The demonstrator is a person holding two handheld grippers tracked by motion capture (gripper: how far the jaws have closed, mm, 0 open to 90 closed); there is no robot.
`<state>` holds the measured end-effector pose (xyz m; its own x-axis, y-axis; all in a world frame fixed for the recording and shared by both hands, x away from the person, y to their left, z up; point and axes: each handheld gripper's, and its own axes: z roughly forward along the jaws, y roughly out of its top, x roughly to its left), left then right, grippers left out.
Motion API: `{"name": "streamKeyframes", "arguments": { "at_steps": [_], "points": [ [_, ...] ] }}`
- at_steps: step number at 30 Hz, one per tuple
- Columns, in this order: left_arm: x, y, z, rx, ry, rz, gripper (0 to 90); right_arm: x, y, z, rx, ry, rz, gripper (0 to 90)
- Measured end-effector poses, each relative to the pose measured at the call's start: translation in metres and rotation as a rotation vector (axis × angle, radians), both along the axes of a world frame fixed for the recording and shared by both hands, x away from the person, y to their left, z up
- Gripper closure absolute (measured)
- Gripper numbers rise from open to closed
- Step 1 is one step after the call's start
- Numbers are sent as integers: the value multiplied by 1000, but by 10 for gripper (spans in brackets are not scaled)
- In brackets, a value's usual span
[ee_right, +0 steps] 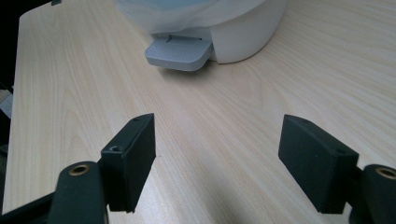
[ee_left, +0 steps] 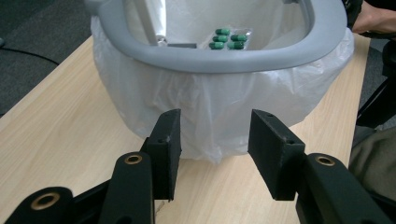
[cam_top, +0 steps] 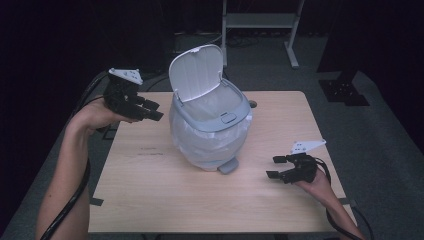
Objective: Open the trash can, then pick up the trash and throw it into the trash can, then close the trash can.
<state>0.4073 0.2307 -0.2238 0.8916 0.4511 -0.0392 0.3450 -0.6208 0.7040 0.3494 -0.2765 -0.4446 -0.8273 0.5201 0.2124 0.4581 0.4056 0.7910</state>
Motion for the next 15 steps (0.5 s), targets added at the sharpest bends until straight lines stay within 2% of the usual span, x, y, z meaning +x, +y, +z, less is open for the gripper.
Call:
{"name": "streamKeyframes", "arguments": {
  "at_steps": [9, 15],
  "points": [
    [5, 4, 1, 0, -1, 9, 537, 2, -1, -2, -1, 8, 1, 262],
    [14, 5, 2, 9, 1, 18, 537, 2, -2, -2, 4, 8, -2, 262]
  ]
}}
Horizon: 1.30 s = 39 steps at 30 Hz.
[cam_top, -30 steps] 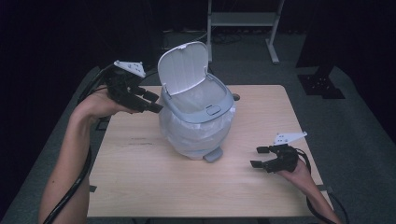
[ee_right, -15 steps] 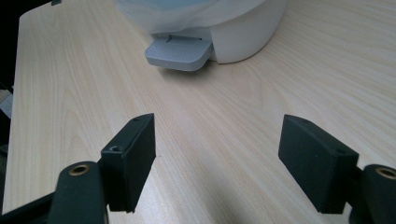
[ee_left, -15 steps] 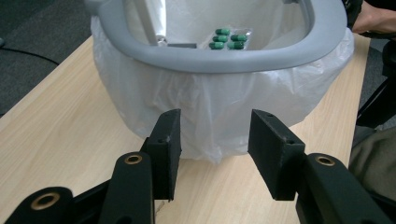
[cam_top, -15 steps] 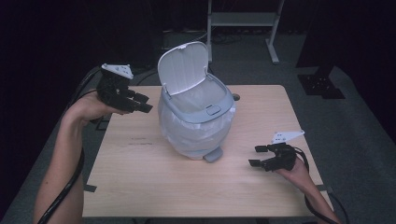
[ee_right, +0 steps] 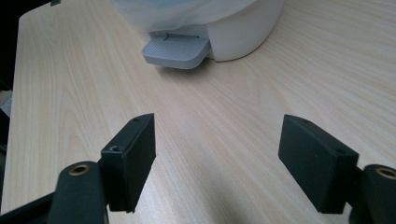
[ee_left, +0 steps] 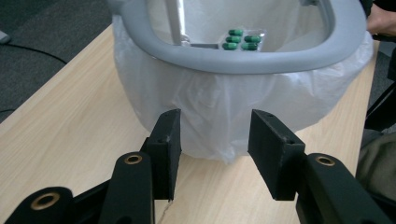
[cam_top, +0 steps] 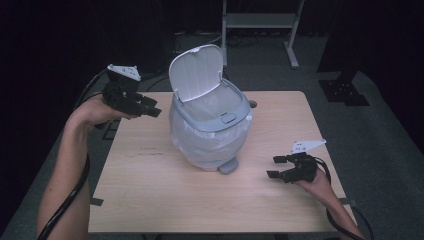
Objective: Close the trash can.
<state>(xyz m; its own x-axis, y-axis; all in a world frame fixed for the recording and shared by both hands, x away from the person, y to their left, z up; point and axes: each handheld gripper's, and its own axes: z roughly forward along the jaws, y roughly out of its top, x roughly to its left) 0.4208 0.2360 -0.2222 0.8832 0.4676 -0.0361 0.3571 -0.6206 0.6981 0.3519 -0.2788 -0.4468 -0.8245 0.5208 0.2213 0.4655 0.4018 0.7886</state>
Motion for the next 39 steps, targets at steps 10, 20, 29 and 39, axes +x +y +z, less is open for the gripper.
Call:
{"name": "streamKeyframes", "arguments": {
  "at_steps": [10, 20, 29, 39],
  "points": [
    [22, -1, 8, 13, -15, 4, 593, 0, -6, -1, 2, 8, -21, 262],
    [40, -3, 10, 5, -26, 14, 704, 1, -8, -1, 6, 5, -21, 262],
    [56, -9, 11, -22, -27, 19, 770, 2, -12, -1, 9, 6, -30, 262],
    [65, -21, 14, -35, -24, -8, 802, 1, -13, -1, 11, 5, -33, 262]
  ]
}}
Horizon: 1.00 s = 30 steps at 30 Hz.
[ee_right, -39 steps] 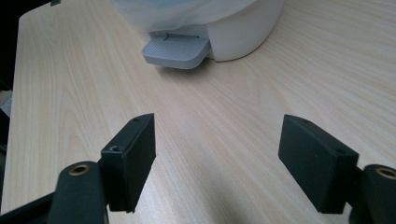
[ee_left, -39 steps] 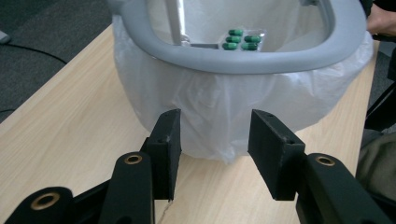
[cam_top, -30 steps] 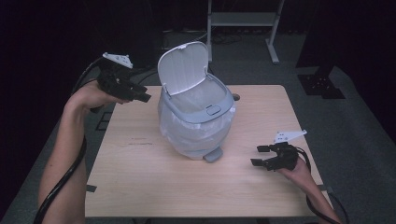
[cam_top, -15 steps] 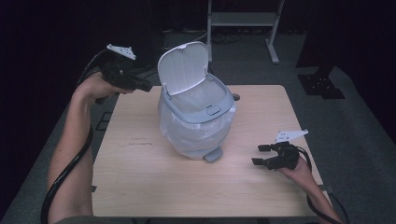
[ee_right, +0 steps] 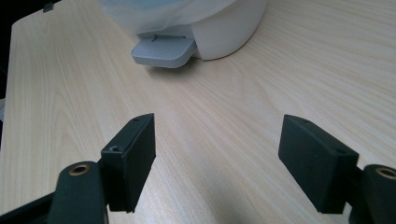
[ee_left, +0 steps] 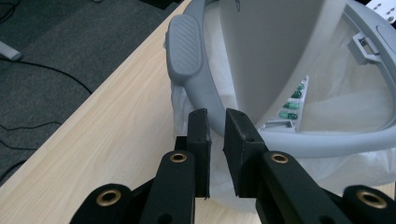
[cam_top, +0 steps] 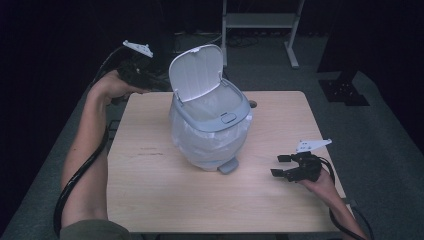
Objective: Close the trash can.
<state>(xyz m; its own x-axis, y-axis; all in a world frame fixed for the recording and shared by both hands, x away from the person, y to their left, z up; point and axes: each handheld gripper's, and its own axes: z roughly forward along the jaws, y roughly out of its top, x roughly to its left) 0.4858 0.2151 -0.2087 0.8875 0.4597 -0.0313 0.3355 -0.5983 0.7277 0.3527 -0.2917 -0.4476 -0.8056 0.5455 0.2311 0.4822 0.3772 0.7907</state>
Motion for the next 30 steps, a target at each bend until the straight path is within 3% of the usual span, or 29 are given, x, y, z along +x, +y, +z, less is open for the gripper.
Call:
{"name": "streamKeyframes", "arguments": {
  "at_steps": [12, 22, 30],
  "points": [
    [3, -14, 8, 10, 2, -30, 806, 0, 0, 0, 3, 0, 1, 262],
    [0, -15, 13, 12, -9, -32, 806, 0, 1, 0, 3, 0, 5, 262],
    [-4, -20, 15, 26, -5, -63, 806, 0, 1, 0, 3, 3, 7, 262]
  ]
}}
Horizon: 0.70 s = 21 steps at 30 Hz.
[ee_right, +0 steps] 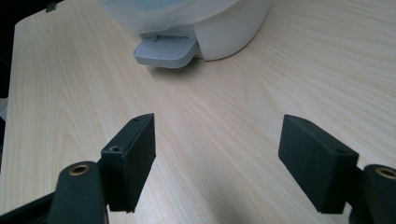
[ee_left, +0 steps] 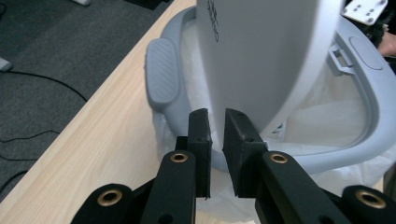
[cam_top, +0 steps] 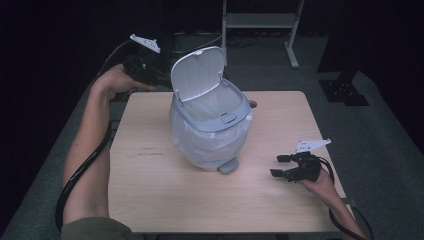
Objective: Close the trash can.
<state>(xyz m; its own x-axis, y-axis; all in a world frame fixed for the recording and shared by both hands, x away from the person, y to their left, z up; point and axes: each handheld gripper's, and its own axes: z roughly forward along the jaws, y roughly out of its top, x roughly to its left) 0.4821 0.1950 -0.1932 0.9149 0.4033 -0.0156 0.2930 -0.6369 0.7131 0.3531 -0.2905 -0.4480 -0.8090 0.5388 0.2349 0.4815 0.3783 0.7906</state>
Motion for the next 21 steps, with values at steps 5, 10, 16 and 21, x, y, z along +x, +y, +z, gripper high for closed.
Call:
{"name": "streamKeyframes", "arguments": {
  "at_steps": [5, 10, 16, 21],
  "points": [
    [-5, -6, 1, 29, -7, -30, 805, 0, 1, 0, 0, -3, 4, 263],
    [-11, -13, 3, 53, -15, -54, 806, 0, 1, 1, -3, -5, 5, 263],
    [-17, -21, 6, 76, -30, -78, 806, 0, 2, 1, -3, -12, 7, 262],
    [-19, -28, 8, 90, -36, -90, 805, 0, 2, 1, -4, -10, 9, 263]
  ]
}}
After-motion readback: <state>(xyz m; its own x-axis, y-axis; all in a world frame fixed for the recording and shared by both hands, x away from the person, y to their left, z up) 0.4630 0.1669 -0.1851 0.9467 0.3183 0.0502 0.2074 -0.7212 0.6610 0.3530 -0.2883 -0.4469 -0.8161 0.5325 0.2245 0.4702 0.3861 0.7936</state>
